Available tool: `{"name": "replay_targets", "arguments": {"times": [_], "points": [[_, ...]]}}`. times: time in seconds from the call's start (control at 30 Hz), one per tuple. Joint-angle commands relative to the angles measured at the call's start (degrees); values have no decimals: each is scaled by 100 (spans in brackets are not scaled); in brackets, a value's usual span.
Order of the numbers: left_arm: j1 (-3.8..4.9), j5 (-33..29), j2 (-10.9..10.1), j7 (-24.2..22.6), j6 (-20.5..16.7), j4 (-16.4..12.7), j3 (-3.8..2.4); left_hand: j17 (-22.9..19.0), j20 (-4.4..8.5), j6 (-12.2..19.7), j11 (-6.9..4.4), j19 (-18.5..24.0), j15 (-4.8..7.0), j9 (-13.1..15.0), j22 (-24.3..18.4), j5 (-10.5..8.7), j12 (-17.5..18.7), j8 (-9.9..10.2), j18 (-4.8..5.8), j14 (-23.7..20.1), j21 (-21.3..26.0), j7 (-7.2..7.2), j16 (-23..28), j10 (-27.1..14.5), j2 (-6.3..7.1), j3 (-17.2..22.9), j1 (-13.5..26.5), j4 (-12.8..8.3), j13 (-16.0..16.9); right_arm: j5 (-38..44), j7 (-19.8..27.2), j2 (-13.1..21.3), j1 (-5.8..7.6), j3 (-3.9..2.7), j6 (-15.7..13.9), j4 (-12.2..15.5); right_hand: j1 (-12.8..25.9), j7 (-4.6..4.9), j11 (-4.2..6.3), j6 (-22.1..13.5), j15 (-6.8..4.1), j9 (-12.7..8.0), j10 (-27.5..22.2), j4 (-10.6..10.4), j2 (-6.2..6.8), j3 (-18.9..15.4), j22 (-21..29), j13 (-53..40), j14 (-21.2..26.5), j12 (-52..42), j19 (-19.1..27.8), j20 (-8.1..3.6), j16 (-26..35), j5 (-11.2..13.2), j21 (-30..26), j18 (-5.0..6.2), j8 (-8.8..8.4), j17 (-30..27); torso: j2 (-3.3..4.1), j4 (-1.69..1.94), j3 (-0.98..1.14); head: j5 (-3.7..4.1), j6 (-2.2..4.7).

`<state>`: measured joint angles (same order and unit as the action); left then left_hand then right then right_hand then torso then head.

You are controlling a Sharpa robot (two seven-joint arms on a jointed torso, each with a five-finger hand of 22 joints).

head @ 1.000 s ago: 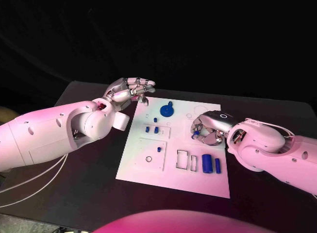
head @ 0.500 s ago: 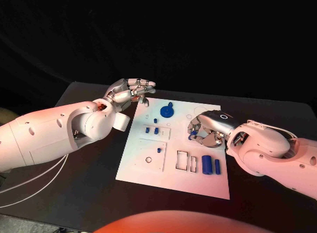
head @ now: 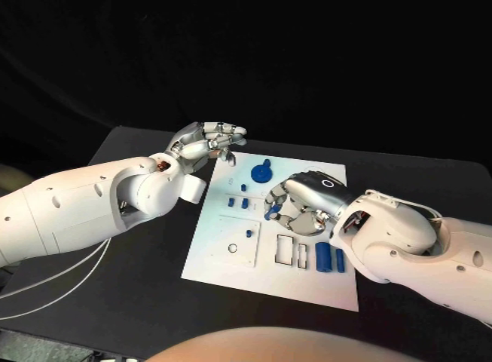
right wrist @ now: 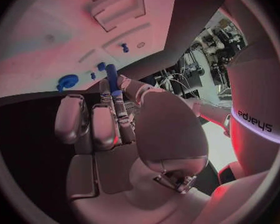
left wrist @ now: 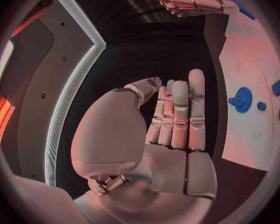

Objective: Assemble the parts on the task board

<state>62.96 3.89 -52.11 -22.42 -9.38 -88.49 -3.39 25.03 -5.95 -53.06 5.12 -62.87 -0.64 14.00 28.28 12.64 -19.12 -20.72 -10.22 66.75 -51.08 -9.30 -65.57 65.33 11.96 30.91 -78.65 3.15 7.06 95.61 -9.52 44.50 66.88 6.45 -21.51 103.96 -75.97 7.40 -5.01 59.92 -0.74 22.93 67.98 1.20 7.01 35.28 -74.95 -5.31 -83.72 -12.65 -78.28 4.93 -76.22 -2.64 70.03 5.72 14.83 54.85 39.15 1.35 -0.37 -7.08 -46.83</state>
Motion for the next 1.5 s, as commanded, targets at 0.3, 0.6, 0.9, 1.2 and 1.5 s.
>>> {"name": "replay_targets", "arguments": {"times": [0.3, 0.6, 0.9, 1.2, 1.5], "points": [[2, 15, 112, -26, 105, 33, -2, -7, 7, 4, -9, -32, 1, -4, -7, 8, 20, 38, -37, 34, 13, -19, -26, -14, -50, -5, -5, -12, 2, -90, 402, -628, -324, 39, -222, -218, -92, 40, 144, -29, -20, 6, 151, 102, -39, 84, -42, -15, -6, -8, -37, 10, -38, -22, 22, -87, 29, 0, -8, 27, -8, -88, -11], [3, 15, 155, -11, 113, 32, -2, -7, 8, 4, -8, -33, 1, -4, -7, 8, 22, 39, -36, 35, 13, -20, -28, -14, -53, -5, -4, -12, 3, -154, 518, -973, -584, 73, -219, -587, -93, 43, 142, -36, -18, 7, 148, 106, -44, 90, -42, -16, -6, -6, -36, 11, -38, -23, 21, -87, 29, -3, -5, 25, -8, -145, -26], [4, 15, 164, -49, 47, 15, -2, -7, 8, 4, -8, -35, 0, -4, -7, 7, 24, 40, -36, 36, 13, -21, -30, -14, -56, -5, -3, -11, 3, -182, 499, -1148, -703, 92, -108, -855, -92, 48, 137, -45, -15, 9, 143, 112, -54, 100, -23, -18, -3, -3, -19, 13, -32, -25, -8, -79, 30, -22, 1, 32, -8, -164, -52], [5, 15, 149, -59, 20, 3, -2, -7, 8, 4, -8, -35, 0, -4, -7, 7, 24, 40, -36, 36, 13, -21, -30, -14, -56, -5, -3, -11, 3, -112, 450, -1236, -763, 103, -62, -1012, -92, 48, 137, -45, -15, 9, 143, 112, -54, 100, -23, -18, -3, -3, -19, 13, -32, -25, -8, -79, 30, -22, -4, 12, -6, -195, -88], [6, 21, 144, -53, 30, 9, -2, -6, 8, 5, -8, -40, 1, -5, -7, 7, 26, 42, -36, 40, 11, -21, -35, -14, -58, -6, -3, -12, 4, 23, 393, -1280, -779, 110, 157, -1056, -87, 51, 134, -50, -13, 11, 141, 114, -58, 104, -20, -20, -3, -1, -16, 14, -32, -26, -13, -78, 31, -23, -3, 13, -6, -196, -103]]}}
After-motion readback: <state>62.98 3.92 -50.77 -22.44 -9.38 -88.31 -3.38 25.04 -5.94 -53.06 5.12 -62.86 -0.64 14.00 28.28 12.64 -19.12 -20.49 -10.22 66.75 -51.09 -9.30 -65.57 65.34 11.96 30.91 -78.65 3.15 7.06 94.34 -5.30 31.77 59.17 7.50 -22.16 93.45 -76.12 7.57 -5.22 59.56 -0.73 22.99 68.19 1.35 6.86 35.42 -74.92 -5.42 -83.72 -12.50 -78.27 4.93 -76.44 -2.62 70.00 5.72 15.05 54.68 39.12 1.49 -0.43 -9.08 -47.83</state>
